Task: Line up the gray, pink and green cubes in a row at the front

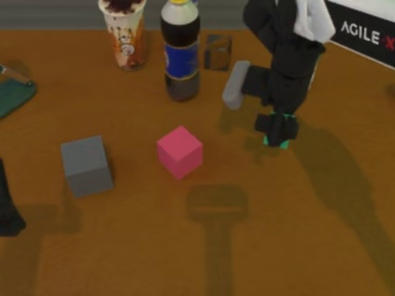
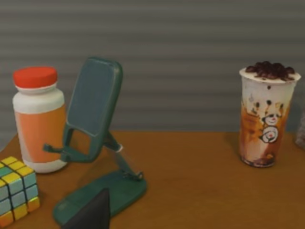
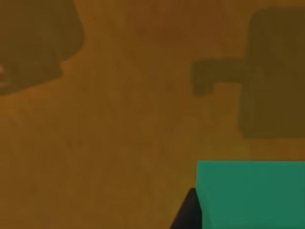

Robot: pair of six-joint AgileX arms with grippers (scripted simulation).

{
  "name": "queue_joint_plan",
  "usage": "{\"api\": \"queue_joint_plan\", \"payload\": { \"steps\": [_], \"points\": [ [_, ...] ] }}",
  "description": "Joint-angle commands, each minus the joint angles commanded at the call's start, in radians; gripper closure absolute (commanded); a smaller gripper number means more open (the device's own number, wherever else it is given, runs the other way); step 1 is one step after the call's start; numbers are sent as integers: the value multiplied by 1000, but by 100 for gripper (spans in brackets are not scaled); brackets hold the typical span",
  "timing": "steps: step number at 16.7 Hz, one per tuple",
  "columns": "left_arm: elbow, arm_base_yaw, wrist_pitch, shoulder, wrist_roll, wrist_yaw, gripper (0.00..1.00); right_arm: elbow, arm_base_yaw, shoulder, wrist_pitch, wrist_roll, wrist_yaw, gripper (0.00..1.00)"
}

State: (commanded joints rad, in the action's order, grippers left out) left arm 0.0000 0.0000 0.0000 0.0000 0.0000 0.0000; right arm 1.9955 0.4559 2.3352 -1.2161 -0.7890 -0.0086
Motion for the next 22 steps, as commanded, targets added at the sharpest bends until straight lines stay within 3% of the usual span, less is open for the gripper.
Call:
{"api": "queue_joint_plan", "payload": {
  "steps": [11,18,22],
  "points": [
    [0,0,0,0,0,0,0,-535,181,-385,133,-120,-10,100],
    [0,0,0,0,0,0,0,-562,191,-405,143,-127,-10,100],
    [0,0,0,0,0,0,0,-631,194,-369,253,-127,-10,100]
  ]
}}
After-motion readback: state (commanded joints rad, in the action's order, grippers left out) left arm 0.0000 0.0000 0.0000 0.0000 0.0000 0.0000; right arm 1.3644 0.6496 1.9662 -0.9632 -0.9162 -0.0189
